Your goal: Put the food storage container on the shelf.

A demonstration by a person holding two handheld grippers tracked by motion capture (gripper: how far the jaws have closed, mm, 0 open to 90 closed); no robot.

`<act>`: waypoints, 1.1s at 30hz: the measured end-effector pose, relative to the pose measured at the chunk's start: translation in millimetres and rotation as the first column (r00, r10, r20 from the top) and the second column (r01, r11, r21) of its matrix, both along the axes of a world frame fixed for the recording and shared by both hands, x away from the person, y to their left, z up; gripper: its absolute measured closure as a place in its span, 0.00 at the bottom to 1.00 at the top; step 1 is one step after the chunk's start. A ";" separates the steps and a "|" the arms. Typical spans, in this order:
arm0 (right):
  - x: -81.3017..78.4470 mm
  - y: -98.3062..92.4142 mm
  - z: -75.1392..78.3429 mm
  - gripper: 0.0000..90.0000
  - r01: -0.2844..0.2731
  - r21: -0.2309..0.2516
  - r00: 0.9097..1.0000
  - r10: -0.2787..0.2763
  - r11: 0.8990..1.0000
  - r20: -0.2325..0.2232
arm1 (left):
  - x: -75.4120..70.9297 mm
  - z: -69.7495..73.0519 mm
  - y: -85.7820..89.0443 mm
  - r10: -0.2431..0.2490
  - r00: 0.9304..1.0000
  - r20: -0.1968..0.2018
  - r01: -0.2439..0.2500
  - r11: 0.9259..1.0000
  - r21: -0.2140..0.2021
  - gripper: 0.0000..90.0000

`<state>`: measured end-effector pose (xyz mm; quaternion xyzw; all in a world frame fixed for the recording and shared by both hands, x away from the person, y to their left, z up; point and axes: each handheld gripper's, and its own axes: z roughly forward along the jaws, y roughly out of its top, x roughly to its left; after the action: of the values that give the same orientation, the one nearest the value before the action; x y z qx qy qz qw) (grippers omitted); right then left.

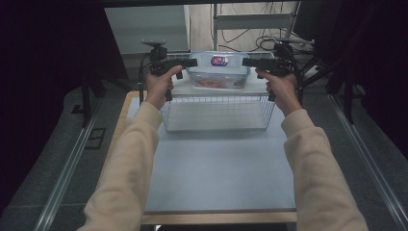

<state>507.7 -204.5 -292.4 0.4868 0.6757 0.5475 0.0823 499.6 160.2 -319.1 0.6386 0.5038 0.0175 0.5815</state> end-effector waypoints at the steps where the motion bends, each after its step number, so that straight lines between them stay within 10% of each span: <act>1: -7.3 -2.0 1.2 0.40 -0.015 -0.015 1.000 0.015 1.000 0.021 | -4.6 1.5 1.0 -0.003 1.000 0.014 0.003 1.000 0.013 0.34; 13: -70.1 -21.8 -14.5 0.37 -0.128 -0.086 0.983 0.137 0.988 0.118 | -89.5 2.9 10.7 -0.102 0.985 0.142 0.084 0.988 0.130 0.32; 21: -133.4 -43.3 -60.7 0.31 -0.200 -0.166 0.963 0.224 0.966 0.146 | -160.0 -41.3 14.6 -0.168 0.970 0.174 0.139 0.976 0.165 0.31; 33: -186.3 -61.9 -123.4 0.27 -0.238 -0.224 0.956 0.268 0.945 0.118 | -204.3 -98.5 7.8 -0.212 0.970 0.122 0.184 0.962 0.203 0.28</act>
<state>321.3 -266.4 -415.8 0.3430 0.7781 0.5143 0.1110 295.2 168.0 -417.6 0.7356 0.3905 0.0528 0.5509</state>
